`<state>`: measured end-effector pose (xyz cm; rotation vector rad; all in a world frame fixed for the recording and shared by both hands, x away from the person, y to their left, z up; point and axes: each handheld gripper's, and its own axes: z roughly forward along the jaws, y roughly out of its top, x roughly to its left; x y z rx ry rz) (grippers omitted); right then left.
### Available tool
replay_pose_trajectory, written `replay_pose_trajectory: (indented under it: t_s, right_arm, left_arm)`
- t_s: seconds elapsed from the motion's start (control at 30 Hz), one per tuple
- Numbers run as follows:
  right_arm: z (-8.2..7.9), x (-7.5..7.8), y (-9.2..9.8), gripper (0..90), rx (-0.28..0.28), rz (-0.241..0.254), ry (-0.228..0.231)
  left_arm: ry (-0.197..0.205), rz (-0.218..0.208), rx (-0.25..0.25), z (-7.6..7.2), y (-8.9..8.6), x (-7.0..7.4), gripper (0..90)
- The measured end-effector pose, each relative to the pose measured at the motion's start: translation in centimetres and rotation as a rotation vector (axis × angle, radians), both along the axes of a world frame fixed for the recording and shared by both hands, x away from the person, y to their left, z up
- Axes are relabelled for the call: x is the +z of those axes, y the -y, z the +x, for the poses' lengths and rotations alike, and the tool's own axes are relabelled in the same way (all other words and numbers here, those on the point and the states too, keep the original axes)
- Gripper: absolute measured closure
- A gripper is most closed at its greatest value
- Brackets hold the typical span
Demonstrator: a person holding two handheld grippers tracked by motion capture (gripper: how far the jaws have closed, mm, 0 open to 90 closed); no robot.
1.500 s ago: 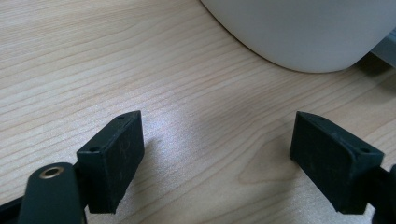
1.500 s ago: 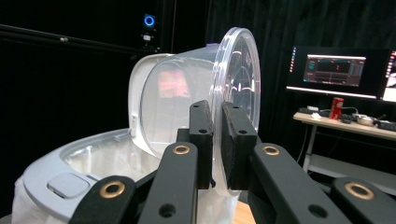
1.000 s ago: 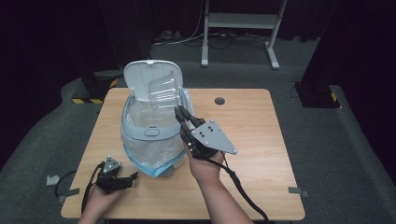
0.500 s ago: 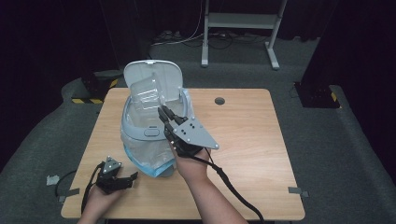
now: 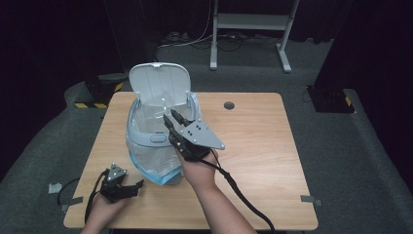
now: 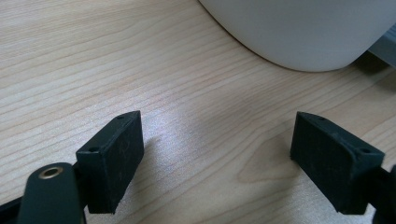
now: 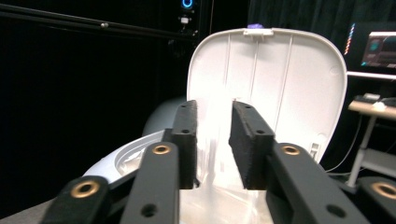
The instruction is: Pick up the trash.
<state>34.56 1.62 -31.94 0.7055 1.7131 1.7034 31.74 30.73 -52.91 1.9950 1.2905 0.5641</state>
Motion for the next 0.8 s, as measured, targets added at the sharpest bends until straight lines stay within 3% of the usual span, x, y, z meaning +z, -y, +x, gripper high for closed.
replay_pose_trajectory:
  t_s: [0.4,0.6,0.8]
  right_arm:
    - [-0.2,-0.9,1.4,69.7,-0.029,-0.016,-0.013]
    - [-0.8,-1.9,3.1,69.1,-0.063,-0.034,-0.018]
    - [-1.3,-3.6,5.7,68.6,-0.119,-0.05,-0.037]
  left_arm:
    - [0.005,-0.001,0.008,0.0,-0.1,0.0,19.0]
    - [0.027,-0.034,0.018,-0.4,-0.5,0.1,32.5]
    - [0.057,-0.026,0.014,-0.6,-0.6,0.2,50.2]
